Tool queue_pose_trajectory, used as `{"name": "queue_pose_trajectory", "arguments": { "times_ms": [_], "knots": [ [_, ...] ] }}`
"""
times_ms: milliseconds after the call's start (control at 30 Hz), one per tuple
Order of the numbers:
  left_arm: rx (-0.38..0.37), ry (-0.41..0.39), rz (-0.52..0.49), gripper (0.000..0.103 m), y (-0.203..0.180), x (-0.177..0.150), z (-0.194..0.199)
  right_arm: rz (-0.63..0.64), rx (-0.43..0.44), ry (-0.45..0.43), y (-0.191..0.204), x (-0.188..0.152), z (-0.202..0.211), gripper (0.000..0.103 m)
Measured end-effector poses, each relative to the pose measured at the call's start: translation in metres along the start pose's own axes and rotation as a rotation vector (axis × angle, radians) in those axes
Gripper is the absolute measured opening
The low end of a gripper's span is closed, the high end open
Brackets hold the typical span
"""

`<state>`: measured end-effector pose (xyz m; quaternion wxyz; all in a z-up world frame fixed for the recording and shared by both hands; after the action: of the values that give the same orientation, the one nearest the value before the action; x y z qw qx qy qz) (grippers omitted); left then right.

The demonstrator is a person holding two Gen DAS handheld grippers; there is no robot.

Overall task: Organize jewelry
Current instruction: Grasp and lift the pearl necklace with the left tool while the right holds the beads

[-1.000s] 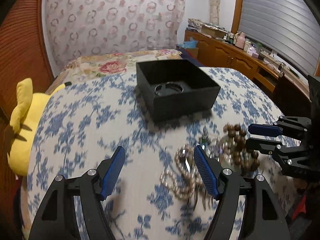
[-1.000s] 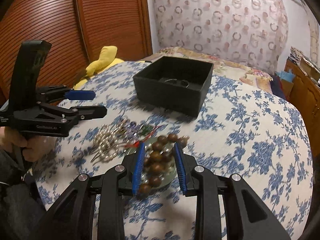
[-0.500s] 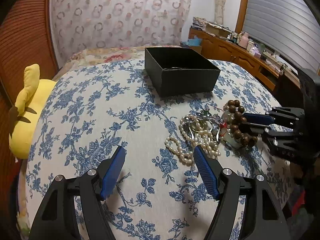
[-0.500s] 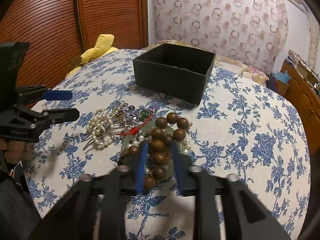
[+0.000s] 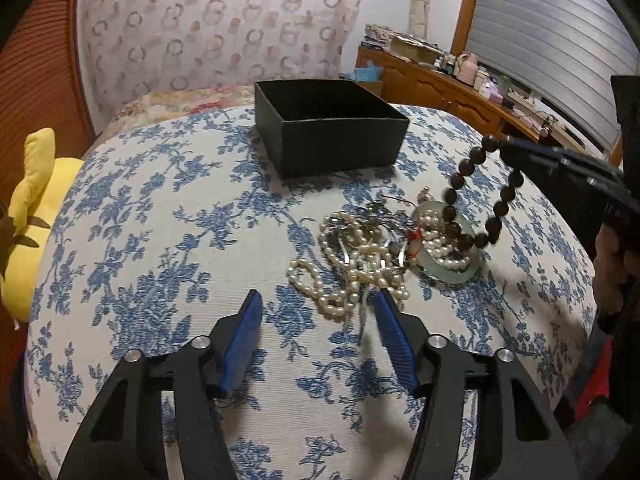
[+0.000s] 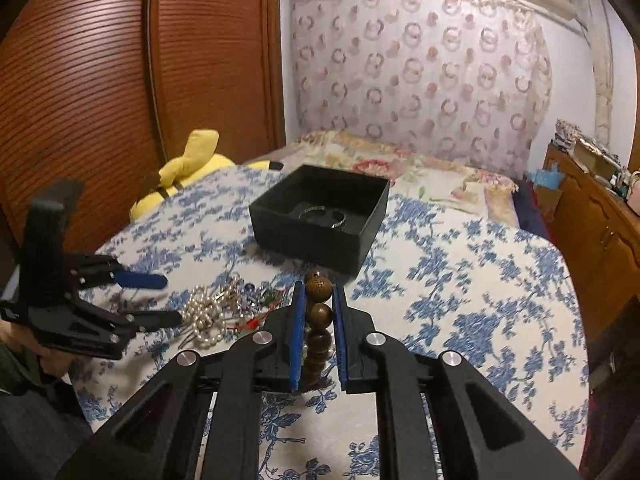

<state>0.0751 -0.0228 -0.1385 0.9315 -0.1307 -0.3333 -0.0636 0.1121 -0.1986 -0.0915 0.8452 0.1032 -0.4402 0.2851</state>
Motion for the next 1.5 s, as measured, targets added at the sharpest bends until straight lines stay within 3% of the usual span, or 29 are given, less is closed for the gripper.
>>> {"name": "queue_pose_trajectory", "arguments": {
  "times_ms": [167,500,600,800,1233,1500],
  "knots": [
    [-0.014,0.020,-0.018,0.034,-0.006,0.002,-0.009,0.010,-0.012,-0.014,0.000,0.003,0.007,0.015],
    [0.000,0.034,-0.053,0.032,-0.013,0.008,-0.021,0.016,-0.006,-0.008,0.004,0.002,0.007,0.015],
    [-0.002,0.031,-0.063,0.019,-0.013,0.008,-0.021,0.019,-0.003,-0.003,0.005,0.001,0.006,0.015],
    [-0.014,0.010,-0.065,0.008,-0.014,0.011,-0.010,0.020,-0.001,0.001,0.007,0.000,0.005,0.015],
    [-0.033,-0.001,-0.079,0.008,-0.018,0.014,-0.002,0.023,0.006,0.001,0.011,-0.001,0.004,0.015],
    [-0.086,-0.072,-0.067,0.007,-0.027,0.025,0.028,0.023,0.003,-0.002,0.011,-0.001,0.005,0.015]
  ]
}}
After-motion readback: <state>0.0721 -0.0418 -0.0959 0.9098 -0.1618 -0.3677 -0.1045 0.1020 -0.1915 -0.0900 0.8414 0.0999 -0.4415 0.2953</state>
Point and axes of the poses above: each gripper's, at about its wrist camera, not at the fingertips, and z roughly against the way its jaws point, y to its left, x to its top, the point moved 3 cm from there along -z, roughly the way its jaws point, and after that the axes turned 7 degrees about z, right-handed, at the moved point
